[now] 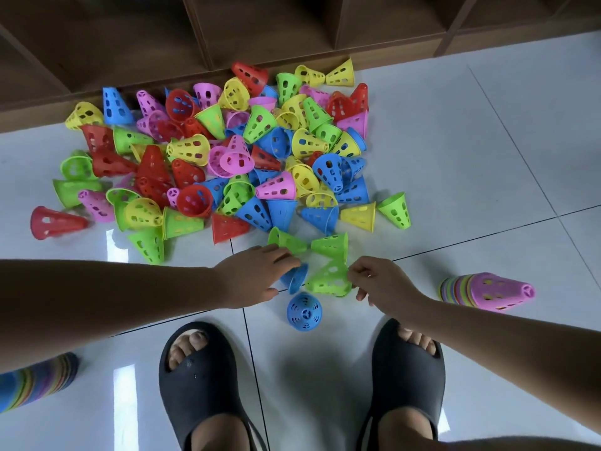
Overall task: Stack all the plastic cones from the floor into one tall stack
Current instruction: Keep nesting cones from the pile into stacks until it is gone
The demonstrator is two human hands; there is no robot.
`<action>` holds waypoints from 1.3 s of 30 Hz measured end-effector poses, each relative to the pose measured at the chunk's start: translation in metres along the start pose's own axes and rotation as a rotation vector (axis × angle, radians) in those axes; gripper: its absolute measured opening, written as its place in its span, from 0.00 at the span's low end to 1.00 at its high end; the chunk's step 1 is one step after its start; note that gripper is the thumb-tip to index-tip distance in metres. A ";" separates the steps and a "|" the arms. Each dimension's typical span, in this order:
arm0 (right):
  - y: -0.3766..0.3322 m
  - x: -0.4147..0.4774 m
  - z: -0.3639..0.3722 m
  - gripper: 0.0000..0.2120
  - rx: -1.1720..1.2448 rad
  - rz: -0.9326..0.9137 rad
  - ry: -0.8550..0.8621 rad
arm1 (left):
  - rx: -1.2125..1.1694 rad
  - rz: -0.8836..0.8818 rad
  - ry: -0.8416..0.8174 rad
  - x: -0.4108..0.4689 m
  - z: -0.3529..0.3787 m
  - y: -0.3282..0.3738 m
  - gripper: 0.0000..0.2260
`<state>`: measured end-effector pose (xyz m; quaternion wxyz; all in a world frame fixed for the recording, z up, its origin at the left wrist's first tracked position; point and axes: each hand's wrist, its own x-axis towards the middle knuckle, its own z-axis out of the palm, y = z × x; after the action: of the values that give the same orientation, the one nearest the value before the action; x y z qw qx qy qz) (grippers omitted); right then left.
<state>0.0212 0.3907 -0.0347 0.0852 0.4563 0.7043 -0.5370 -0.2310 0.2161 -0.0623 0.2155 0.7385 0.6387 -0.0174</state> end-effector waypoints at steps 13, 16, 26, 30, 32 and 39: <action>0.010 -0.024 0.040 0.09 0.151 0.059 -0.378 | 0.041 0.038 0.022 -0.024 0.034 -0.020 0.24; 0.014 -0.015 0.050 0.08 0.133 0.084 -0.324 | -0.067 -0.068 -0.006 -0.026 0.030 -0.017 0.20; 0.031 -0.013 0.062 0.05 0.271 0.305 -0.250 | -0.343 -0.153 0.093 -0.048 -0.008 0.003 0.18; 0.024 -0.008 0.050 0.03 0.233 0.168 -0.046 | -0.292 -0.022 0.175 -0.043 -0.033 0.016 0.20; 0.017 -0.003 0.039 0.03 0.184 0.104 0.090 | -0.276 0.029 0.199 -0.037 -0.036 0.027 0.20; 0.000 0.017 0.012 0.12 0.130 0.004 0.278 | -0.185 0.080 0.103 -0.018 -0.011 0.048 0.20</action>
<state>0.0067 0.3905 -0.0498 -0.0417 0.5325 0.6722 -0.5127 -0.1918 0.1985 -0.0323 0.2501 0.7402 0.6178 0.0885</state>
